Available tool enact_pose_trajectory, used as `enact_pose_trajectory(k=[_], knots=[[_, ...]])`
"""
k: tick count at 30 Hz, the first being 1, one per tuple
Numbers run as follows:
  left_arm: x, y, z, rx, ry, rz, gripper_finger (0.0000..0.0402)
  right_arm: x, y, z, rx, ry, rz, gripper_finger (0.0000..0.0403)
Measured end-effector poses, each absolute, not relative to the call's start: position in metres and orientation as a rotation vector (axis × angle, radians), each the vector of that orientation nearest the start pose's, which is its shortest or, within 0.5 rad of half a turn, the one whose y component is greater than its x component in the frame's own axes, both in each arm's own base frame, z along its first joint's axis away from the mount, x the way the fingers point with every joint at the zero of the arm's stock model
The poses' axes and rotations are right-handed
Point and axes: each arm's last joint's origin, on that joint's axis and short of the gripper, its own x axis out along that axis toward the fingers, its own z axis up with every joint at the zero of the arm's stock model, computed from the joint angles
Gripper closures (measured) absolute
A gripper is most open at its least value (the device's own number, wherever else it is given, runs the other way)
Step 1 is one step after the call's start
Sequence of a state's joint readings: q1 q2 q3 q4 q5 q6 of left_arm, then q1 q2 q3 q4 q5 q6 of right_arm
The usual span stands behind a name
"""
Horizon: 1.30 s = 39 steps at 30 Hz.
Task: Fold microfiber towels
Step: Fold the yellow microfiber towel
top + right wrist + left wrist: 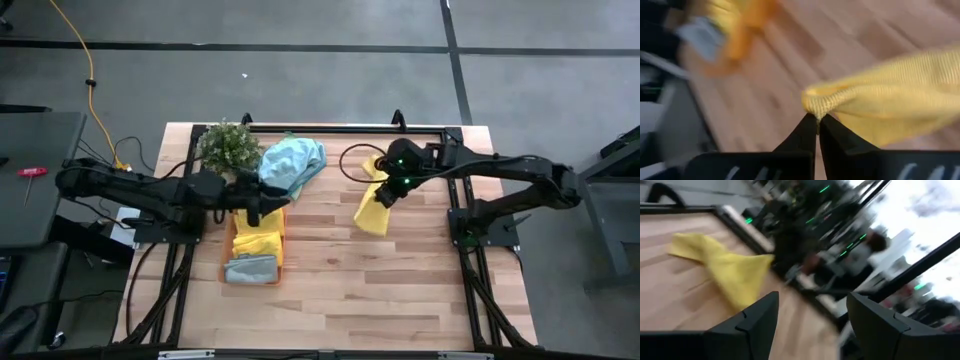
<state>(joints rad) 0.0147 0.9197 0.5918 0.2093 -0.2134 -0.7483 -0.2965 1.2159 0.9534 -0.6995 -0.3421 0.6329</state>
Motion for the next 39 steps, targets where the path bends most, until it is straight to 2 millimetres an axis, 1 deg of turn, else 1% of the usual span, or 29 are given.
enact_pose_trajectory(k=[3,5,7,9,12,16,20,24,26,28,31,34,36,39], knots=[[0.219,0.009,0.278,-0.680,0.092,0.275,0.0177,0.241,-0.050,0.284,0.912,0.805,-0.189,0.0402],[0.231,0.009,0.273,-0.665,0.131,0.272,0.0177,0.247,-0.048,0.293,0.930,0.727,-0.162,0.0402],[0.243,0.009,0.268,-0.649,0.174,0.271,0.0177,0.250,-0.048,0.300,0.950,0.673,-0.178,0.0403],[0.256,0.008,0.260,-0.640,0.225,0.269,0.0177,0.250,-0.051,0.302,0.947,0.644,-0.244,0.0403],[0.276,0.006,0.246,-0.638,0.302,0.256,0.0177,0.247,-0.059,0.299,0.948,0.627,-0.372,0.0403],[0.298,0.003,0.224,-0.628,0.396,0.265,0.0177,0.240,-0.066,0.286,0.982,0.677,-0.456,0.0403],[0.316,0.003,0.202,-0.615,0.471,0.301,0.0177,0.234,-0.068,0.274,0.997,0.744,-0.483,0.0403],[0.332,0.009,0.182,-0.598,0.521,0.372,0.0177,0.233,-0.067,0.271,0.995,0.768,-0.468,0.0403],[0.340,0.016,0.180,-0.590,0.552,0.398,0.0177,0.233,-0.067,0.271,0.998,0.774,-0.452,0.0403],[0.349,0.024,0.185,-0.538,0.588,0.411,0.0177,0.233,-0.066,0.271,1.003,0.781,-0.432,0.0403],[0.360,0.040,0.200,-0.369,0.672,0.468,0.0177,0.233,-0.066,0.271,0.995,0.790,-0.405,0.0403],[0.368,0.064,0.209,-0.155,0.782,0.551,0.0177,0.233,-0.065,0.271,0.993,0.796,-0.396,0.0403],[0.372,0.082,0.211,-0.055,0.854,0.565,0.0177,0.233,-0.065,0.271,0.995,0.798,-0.390,0.0403],[0.376,0.107,0.198,-0.022,0.953,0.529,0.0177,0.233,-0.065,0.271,0.983,0.799,-0.385,0.0403]])
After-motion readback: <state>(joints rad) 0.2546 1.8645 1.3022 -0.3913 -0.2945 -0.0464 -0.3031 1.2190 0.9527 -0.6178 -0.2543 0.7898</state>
